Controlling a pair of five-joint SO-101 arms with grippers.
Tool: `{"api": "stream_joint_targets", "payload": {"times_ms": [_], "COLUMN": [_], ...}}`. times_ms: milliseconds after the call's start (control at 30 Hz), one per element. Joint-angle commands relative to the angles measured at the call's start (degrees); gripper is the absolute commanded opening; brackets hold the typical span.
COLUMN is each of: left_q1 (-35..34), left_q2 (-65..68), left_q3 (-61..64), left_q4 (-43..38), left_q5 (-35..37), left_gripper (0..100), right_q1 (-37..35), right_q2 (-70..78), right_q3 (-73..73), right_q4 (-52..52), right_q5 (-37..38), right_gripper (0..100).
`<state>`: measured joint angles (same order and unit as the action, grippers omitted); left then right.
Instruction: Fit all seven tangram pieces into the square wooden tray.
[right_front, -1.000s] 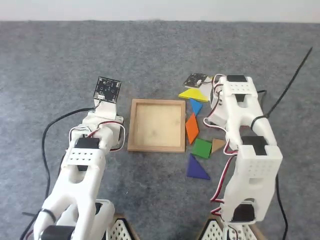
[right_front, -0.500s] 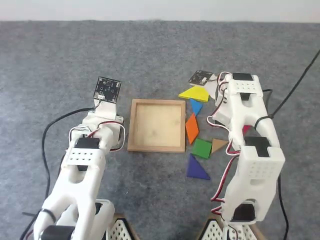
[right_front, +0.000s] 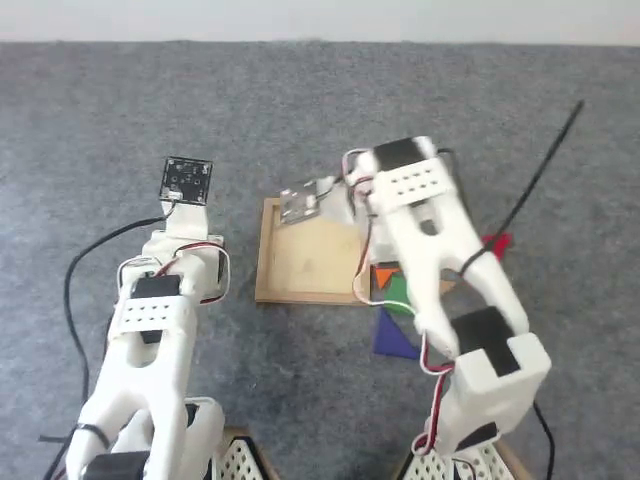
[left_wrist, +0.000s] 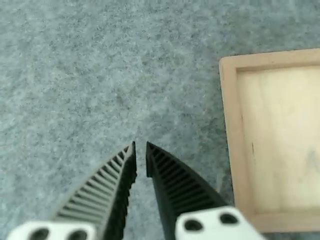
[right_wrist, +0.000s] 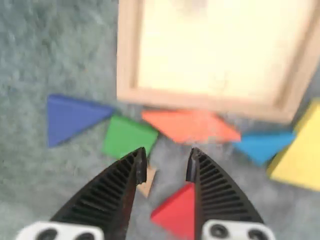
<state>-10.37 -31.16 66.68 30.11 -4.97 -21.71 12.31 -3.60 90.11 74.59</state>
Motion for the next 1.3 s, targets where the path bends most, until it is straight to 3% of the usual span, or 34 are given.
{"api": "stream_joint_targets", "payload": {"times_ms": [0,100,267,400,567,667,767,867,1067,1267], "left_q1": [-0.4,-0.4,2.9,7.3,19.4,25.7,27.2,27.3,22.4,16.6], "left_q2": [-2.3,-2.3,-2.3,-2.0,-1.8,0.9,9.6,19.7,22.9,14.9], "left_q3": [-2.1,-2.2,-1.9,-1.9,-5.4,-13.5,-22.9,-24.9,-21.9,-12.4], "left_q4": [0.2,0.1,0.4,1.1,3.3,7.7,10.8,8.9,7.8,1.7], "left_q5": [0.4,0.3,0.1,-0.3,-5.3,-2.9,1.1,1.1,-1.7,-3.6], "left_gripper": [4,4,4,4,4,4,4,4,4,4], "right_q1": [10.0,18.6,30.5,39.1,46.5,43.1,36.8,32.0,24.1,22.5], "right_q2": [-5.7,-9.0,-18.4,-27.6,-38.9,-42.6,-42.7,-42.7,-42.8,-39.5], "right_q3": [-1.1,1.1,12.2,28.2,47.7,52.9,52.6,52.5,52.1,47.1], "right_q4": [2.0,1.7,-1.4,-12.9,-26.8,-29.5,-31.2,-36.5,-38.2,-32.4], "right_q5": [2.9,-0.2,-19.5,-25.1,-32.6,-46.7,-65.6,-81.3,-89.9,-102.5], "right_gripper": [13.8,13.8,13.4,13.4,13.4,13.7,13.7,13.7,14.2,26.5]}}
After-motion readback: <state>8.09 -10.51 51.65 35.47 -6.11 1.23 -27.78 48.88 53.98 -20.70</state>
